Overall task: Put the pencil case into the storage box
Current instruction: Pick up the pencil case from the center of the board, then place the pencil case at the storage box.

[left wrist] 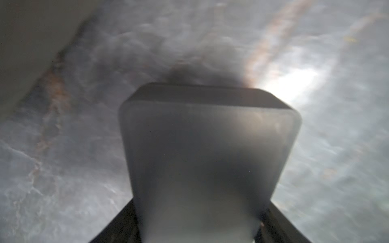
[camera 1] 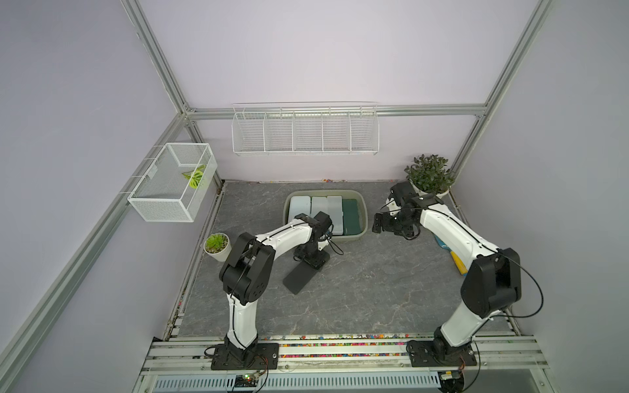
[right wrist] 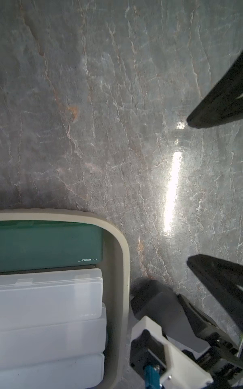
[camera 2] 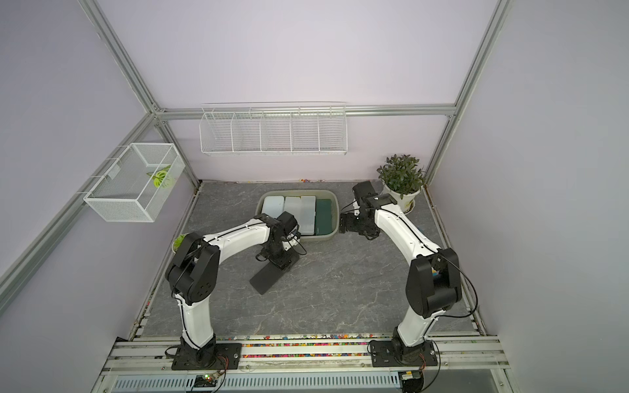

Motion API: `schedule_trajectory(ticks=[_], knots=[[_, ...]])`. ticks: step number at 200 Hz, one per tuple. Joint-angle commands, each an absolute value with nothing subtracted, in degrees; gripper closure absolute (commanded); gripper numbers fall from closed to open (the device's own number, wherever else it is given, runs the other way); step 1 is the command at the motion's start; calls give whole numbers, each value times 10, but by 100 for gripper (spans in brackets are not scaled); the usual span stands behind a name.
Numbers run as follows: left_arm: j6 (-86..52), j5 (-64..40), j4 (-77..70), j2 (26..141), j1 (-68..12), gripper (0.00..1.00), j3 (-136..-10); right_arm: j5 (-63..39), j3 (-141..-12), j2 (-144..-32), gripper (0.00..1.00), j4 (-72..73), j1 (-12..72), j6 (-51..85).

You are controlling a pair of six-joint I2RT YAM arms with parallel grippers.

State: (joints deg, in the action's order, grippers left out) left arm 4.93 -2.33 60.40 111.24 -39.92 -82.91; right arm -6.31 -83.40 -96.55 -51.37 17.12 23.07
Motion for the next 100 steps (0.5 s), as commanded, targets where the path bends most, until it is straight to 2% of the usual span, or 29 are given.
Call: schedule_trajectory(ticks=[1, 22, 45, 83, 100], knots=[[5, -58, 687, 1102, -423, 27, -934, -70, -812, -935, 2, -513, 158, 227], [-25, -77, 725, 1126, -426, 25, -1052, -73, -796, -913, 2, -510, 149, 228], [-34, -96, 695, 1165, -425, 24, -1159, -74, -779, -890, 2, -509, 144, 232], [-121, -91, 687, 1337, -419, 24, -1454, -82, -746, -852, 2, -511, 142, 240], [-165, -131, 617, 1368, -413, 24, -1472, -88, -731, -840, 2, -511, 141, 249]])
